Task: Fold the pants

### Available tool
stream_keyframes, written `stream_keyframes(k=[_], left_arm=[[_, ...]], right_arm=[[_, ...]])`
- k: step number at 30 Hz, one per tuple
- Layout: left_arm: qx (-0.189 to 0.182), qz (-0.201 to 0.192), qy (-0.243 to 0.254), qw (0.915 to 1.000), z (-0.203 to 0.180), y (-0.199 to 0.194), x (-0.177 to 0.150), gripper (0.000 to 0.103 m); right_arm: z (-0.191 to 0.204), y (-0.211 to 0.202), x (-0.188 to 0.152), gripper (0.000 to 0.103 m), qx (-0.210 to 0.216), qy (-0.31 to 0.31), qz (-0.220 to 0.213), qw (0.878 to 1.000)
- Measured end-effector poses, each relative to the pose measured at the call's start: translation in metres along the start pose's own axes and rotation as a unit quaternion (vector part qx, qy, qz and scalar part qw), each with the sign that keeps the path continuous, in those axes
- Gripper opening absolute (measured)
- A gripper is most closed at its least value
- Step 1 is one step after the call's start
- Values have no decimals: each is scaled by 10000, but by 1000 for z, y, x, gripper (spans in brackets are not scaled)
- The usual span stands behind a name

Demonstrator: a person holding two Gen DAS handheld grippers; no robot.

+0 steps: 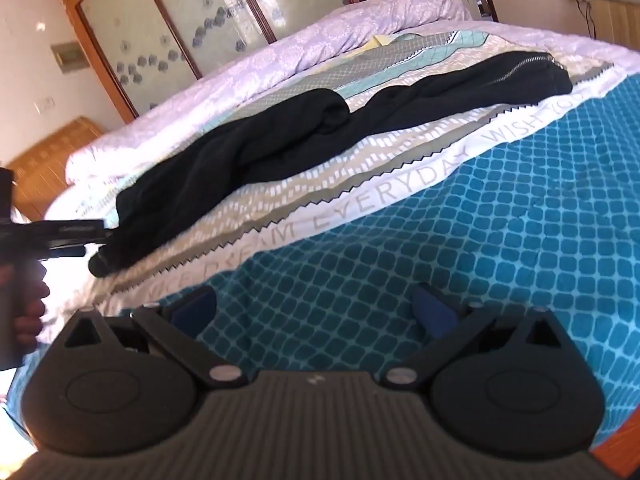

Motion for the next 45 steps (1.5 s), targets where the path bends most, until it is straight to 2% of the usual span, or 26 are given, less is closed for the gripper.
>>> stream_keyframes(k=[1,3,4,5,7,11,14,17,20,23,28,31,34,35,36,37,39,41,43,45], left_arm=[[-112,265,-51,9996,0,11,-10,20],[-114,161,-80,9998,6,6,-11,14],[-162,120,-130,9997,7,-1,-10,13],[-257,9,-261,9993,11,-15,-4,13],[-407,-296,-583,9970,27,-47,4,13],[-652,-858,-1403,9842,85,-133,10,12],[-293,-929,-1832,9782,131,-183,-7,12],[165,-760,-2344,9690,174,-214,-32,12],[522,-448,-2584,9636,192,-216,-50,12],[472,-250,-2842,9573,194,-210,-61,12],[388,-340,-2669,9623,185,-211,-51,12],[288,-382,-2684,9621,191,-213,-52,12],[246,-331,-2694,9622,191,-211,-57,12],[246,-317,-2705,9619,190,-212,-57,12],[250,-319,-2728,9612,189,-213,-58,12],[255,-336,-2760,9602,189,-215,-57,12],[300,-414,-2798,9587,191,-219,-57,12],[381,-416,-2831,9574,194,-220,-59,12],[325,-343,-2903,9558,194,-217,-61,12],[192,-289,-2899,9564,188,-214,-62,12]], right_arm=[[0,0,0,103,19,2,-6,10000],[1,1,3,103,36,-36,17,10000],[1,2,6,100,43,-23,10,10000],[0,2,11,85,116,14,7,9999],[1,6,24,66,265,117,28,9996],[7,17,60,65,594,561,-151,9965],[19,24,77,65,789,677,-276,9942],[30,29,80,65,963,748,-275,9922],[40,37,74,66,1086,891,-97,9900],[48,46,67,66,1123,871,71,9898],[46,76,57,66,908,1058,397,9894],[67,86,49,66,1096,1154,535,9858],[100,99,45,66,1330,796,639,9858],[110,105,43,58,1365,639,702,9861],[118,112,39,42,1351,431,810,9866],[122,116,36,11,1249,238,964,9872],[120,103,58,8,1259,336,647,9894],[104,72,103,8,1381,791,-11,9873],[72,35,148,8,1344,1280,-683,9803],[32,-4,181,8,1049,1475,-1278,9751]])
Point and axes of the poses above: each gripper's, at about its wrist camera, not at the fingertips, and y roughly the way its jaws point, z to its left, x to its top, the point moved 9 cm from there along y, roughly the way its jaws point, and after that the axes turned 12 degrees about -z, right-handed, at the moved point
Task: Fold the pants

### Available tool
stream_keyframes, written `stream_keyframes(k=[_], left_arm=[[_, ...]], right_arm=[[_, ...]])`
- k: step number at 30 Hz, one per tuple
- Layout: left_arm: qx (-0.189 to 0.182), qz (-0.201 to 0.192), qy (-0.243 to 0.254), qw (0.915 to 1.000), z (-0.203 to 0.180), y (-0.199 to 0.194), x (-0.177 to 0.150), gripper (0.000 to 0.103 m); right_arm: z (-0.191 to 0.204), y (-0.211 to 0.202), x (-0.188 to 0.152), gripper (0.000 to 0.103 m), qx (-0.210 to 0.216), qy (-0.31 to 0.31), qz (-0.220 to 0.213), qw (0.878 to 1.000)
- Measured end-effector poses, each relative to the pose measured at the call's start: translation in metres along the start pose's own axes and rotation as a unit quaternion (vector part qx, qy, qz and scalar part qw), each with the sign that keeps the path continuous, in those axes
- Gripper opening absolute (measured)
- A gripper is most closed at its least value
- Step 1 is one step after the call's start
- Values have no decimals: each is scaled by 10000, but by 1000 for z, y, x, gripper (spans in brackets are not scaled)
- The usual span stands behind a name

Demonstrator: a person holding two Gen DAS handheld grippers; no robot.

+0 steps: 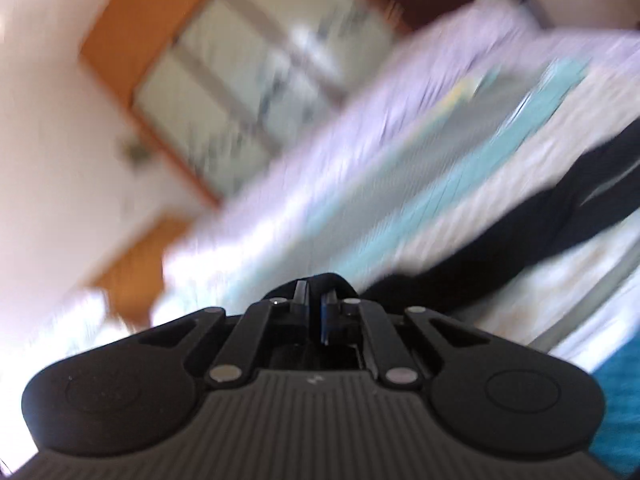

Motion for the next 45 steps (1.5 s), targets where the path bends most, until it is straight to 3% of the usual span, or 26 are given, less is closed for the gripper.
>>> stream_keyframes(k=[3,5,7,9,10,11,14,16,18,21,24,26,28,30,32,33,35,37,38,40,43,45], left_arm=[[-428,118,191,9988,-22,1,-12,12],[-569,238,485,9969,-39,1,-24,12],[-625,434,810,9938,-53,4,-39,13],[-656,642,1036,9904,-59,4,-53,15],[-656,720,1112,9890,-59,4,-60,18],[-631,735,1167,9884,-56,2,-61,19],[-792,583,970,9904,-46,-15,-47,29],[-981,202,614,9931,-38,-30,-20,41],[-859,-133,424,9953,-31,-34,11,45],[-554,-259,671,9959,-32,-8,44,48],[-336,-459,1197,9912,-47,41,64,65],[-350,-350,1368,9894,-61,83,68,75],[-515,-137,1448,9880,-80,130,66,98],[-603,24,1585,9855,-97,170,59,100],[-559,263,1675,9839,-110,209,46,100],[-545,367,1646,9842,-115,223,42,99],[-585,703,1462,9850,-119,251,20,84],[-671,1166,1327,9820,-125,266,0,18],[-649,1349,1303,9801,-126,270,-7,11],[-623,1217,1364,9812,-127,263,-5,11],[-747,909,1186,9859,-121,234,22,11],[-874,755,942,9888,-109,208,38,11]], right_arm=[[-32,-60,60,8,-407,-173,-827,9956],[-53,-89,75,10,-909,-534,-917,9902],[-83,-101,61,15,-1505,-738,-589,9841],[-113,-113,39,29,-2126,-902,-245,9727],[-126,-122,33,44,-2382,-933,-242,9664],[-136,-128,29,52,-2580,-938,-270,9612],[-155,-137,32,51,-3098,-848,-429,9460],[-151,-136,41,51,-3038,-759,-623,9477],[-144,-122,52,51,-2832,-775,-591,9541],[-134,-81,56,51,-2339,-567,-357,9700],[-123,-29,60,51,-2018,-967,10,9746],[-133,4,70,52,-2169,-1379,30,9664],[-160,37,80,52,-2448,-1447,163,9586],[-186,67,86,54,-2582,-1429,389,9547],[-218,85,92,60,-3134,-1761,460,9320],[-236,90,95,61,-3433,-1823,442,9203],[-268,100,95,63,-3621,-1630,571,9160],[-293,109,85,60,-3635,-1145,897,9202],[-296,112,83,45,-3542,-973,936,9254],[-282,115,87,26,-3191,-1007,888,9382],[-233,99,118,25,-2495,-1307,352,9589],[-201,66,144,25,-1839,-1343,-166,9736]])
Point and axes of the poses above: each gripper's, at about its wrist camera, not at the fingertips, and y roughly the way its jaws point, z to its left, x to its top, the point moved 9 cm from there along y, roughly the way its jaws point, and after that the axes turned 12 degrees about -z, right-handed, at the moved point
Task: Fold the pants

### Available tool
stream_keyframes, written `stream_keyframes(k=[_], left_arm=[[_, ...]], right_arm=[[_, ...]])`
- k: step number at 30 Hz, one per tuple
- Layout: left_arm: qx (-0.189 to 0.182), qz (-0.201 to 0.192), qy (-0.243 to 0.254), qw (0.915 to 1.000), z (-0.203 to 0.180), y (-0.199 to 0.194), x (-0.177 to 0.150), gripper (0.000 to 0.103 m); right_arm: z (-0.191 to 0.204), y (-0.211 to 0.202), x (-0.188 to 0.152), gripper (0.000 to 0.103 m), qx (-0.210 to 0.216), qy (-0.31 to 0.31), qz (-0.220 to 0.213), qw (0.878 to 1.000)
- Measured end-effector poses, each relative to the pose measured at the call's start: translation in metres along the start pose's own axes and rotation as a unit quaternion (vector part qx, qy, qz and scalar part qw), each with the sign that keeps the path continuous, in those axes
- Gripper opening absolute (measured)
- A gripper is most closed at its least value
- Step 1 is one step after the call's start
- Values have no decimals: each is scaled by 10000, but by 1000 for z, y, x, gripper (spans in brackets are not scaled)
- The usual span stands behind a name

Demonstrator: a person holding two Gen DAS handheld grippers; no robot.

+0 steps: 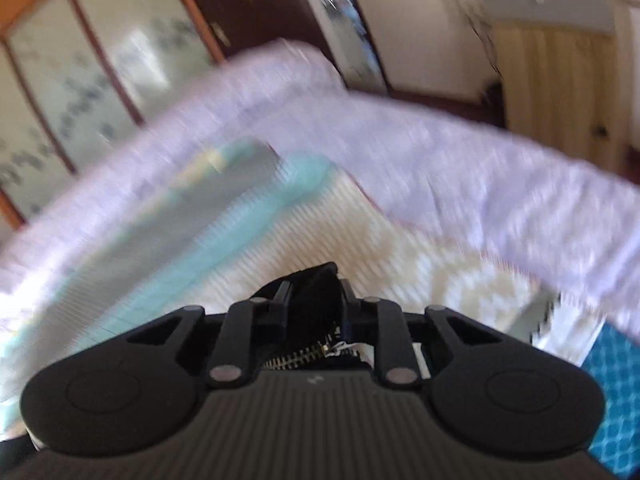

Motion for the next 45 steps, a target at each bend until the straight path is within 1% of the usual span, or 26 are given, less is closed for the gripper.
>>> stream_keyframes(k=[2,3,4,5,7,9,12,14,16,21,22,23,24,25,27,29,30,32,33,34,35,36,38,40,43,45], left_arm=[[-100,-106,-185,9997,12,-34,1,11],[-123,-125,-238,9996,17,-46,-2,11],[-126,-140,-287,9994,23,-60,-7,11],[-123,-121,-324,9993,27,-70,-14,11],[-96,-12,-441,9990,37,-83,-31,11],[-55,78,-620,9980,47,-92,-46,11],[-21,131,-931,9956,56,-99,-59,11],[-33,117,-1056,9943,55,-100,-59,11],[-18,70,-1017,9948,52,-101,-55,11],[-22,-62,-1013,9948,43,-106,-46,11],[-15,-64,-1030,9947,43,-107,-45,11],[-4,-66,-1046,9945,43,-108,-44,11],[5,-73,-1052,9944,43,-108,-42,11],[16,-91,-1058,9943,44,-109,-41,11],[42,-150,-1122,9936,47,-114,-38,11],[21,-203,-1253,9919,51,-119,-34,11],[13,-226,-1312,9911,53,-121,-33,10],[50,-260,-1340,9906,56,-125,-34,10],[64,-267,-1349,9905,57,-126,-36,10],[59,-263,-1386,9900,60,-127,-38,10],[52,-249,-1436,9893,62,-127,-41,10],[44,-222,-1491,9886,64,-128,-44,10],[42,-168,-1545,9878,65,-127,-49,10],[70,-144,-1516,9883,65,-127,-52,10],[64,-145,-1514,9884,66,-127,-51,10],[66,-166,-1505,9884,65,-128,-49,10]], right_arm=[[0,-48,18,26,441,-294,-473,9975],[-4,-69,18,28,562,-518,-563,9955],[-14,-86,13,36,576,-657,-528,9948],[-29,-99,4,53,476,-702,-388,9956],[-69,-122,-22,67,-48,-583,32,9983],[-108,-142,-48,67,-576,-228,442,9971],[-133,-161,-63,68,-939,519,473,9931],[-122,-156,-63,68,-870,659,438,9931],[-107,-144,-60,68,-696,547,439,9951],[-56,-96,-73,70,-103,227,884,9958],[-46,-86,-78,66,-48,-33,1050,9945],[-39,-76,-84,34,-137,-393,1277,9909],[-35,-67,-89,32,-363,-814,1492,9848],[-31,-63,-83,31,-439,-1009,1450,9833],[-23,-67,-52,31,-279,-972,1005,9898],[-14,-84,-13,31,45,-816,381,9959],[-9,-98,8,31,335,-753,1,9966],[-2,-130,30,33,819,-907,-532,9911],[-5,-142,31,35,911,-1041,-588,9886],[-14,-151,26,44,891,-1124,-514,9883],[-29,-157,14,62,722,-1147,-318,9903],[-47,-158,0,69,452,-1162,-46,9922],[-84,-165,-30,70,-129,-1112,452,9927],[-113,-174,-46,70,-580,-748,607,9937],[-121,-179,-48,70,-749,-229,453,9959],[-109,-167,-46,70,-722,-293,417,9961]])
Point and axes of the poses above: each gripper's, at about its wrist camera, not at the fingertips, and y roughly the way its jaws point, z to its left, x to its top, the point moved 9 cm from there along y, roughly the way its jaws point, and after that the axes turned 12 degrees about -z, right-handed, at the moved point
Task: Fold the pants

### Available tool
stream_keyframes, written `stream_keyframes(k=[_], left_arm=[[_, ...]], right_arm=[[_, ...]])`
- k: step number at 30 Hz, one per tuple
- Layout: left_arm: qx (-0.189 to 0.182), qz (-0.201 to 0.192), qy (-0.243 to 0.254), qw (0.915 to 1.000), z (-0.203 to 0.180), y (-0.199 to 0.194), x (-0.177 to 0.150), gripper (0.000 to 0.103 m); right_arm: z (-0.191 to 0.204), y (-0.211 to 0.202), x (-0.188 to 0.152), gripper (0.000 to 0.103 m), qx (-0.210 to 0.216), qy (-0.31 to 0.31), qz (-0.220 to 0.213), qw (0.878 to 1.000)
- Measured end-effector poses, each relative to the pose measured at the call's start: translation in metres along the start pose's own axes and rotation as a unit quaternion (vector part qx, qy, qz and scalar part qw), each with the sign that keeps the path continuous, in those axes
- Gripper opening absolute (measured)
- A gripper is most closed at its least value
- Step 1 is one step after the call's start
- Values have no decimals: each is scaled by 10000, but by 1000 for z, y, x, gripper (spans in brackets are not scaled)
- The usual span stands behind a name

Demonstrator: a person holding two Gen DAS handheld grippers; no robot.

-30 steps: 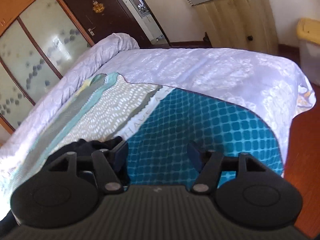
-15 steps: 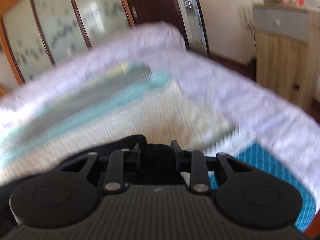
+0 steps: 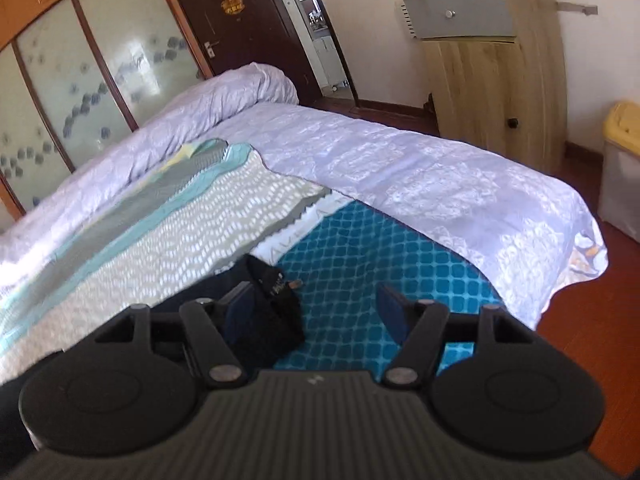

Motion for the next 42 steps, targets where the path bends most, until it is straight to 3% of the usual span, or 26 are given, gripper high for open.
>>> stream_keyframes(k=[5,9,10,11,12,13,18,22,24,27,29,30,31,32,33,35,37,39,42], left_arm=[[46,-38,57,10000,-3,1,1,10],[106,-36,102,9999,-3,4,3,10],[113,-41,111,9999,-3,5,4,10],[116,-58,137,9998,-3,6,6,10],[123,-82,178,9997,-4,7,9,10],[132,-110,244,9996,-6,9,13,10],[5,-396,287,9988,-20,30,52,10],[-44,-610,387,9974,-34,63,82,10],[-96,-613,213,9978,-36,86,96,10],[-46,-601,-108,9981,-37,131,114,10],[210,-589,-23,9980,-40,171,115,16],[448,-464,104,9979,-38,192,108,20],[750,-222,259,9966,-35,211,95,20],[946,38,402,9947,-32,225,81,20],[933,189,483,9943,-31,229,70,21],[722,134,599,9955,-32,214,57,24],[624,8,759,9952,-27,183,53,46],[590,-128,867,9944,-20,147,51,54],[460,-17,1057,9933,-9,92,39,57]], right_arm=[[46,53,-6,69,159,-624,328,9974],[83,103,-40,69,91,-1525,959,9836],[86,114,-55,64,68,-1700,1285,9770],[90,119,-61,53,-16,-2017,1316,9706],[99,117,-59,41,27,-2352,1185,9647],[106,115,-53,23,121,-2311,1165,9659],[139,116,41,23,226,-1891,109,9816],[176,150,109,23,88,-1973,-584,9786],[192,177,137,23,-20,-1863,-802,9792],[217,229,161,25,-288,-1693,-956,9805],[231,267,157,34,-516,-1598,-895,9817],[236,284,143,42,-646,-1585,-763,9823],[238,299,127,69,-762,-1632,-512,9823],[240,309,107,74,-831,-1706,-299,9814],[247,309,87,72,-748,-1816,-152,9804],[256,296,58,70,-330,-2036,0,9785],[256,270,37,69,24,-2244,146,9744],[249,230,27,69,436,-2245,219,9733],[224,158,25,70,879,-2003,135,9757]])
Point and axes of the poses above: each gripper's, at about its wrist camera, not at the fingertips, and y roughly the way its jaws point, z to its left, x to its top, the point moved 9 cm from there along y, roughly the way its jaws point, and after that the axes turned 12 degrees about -z, right-handed, at the moved point
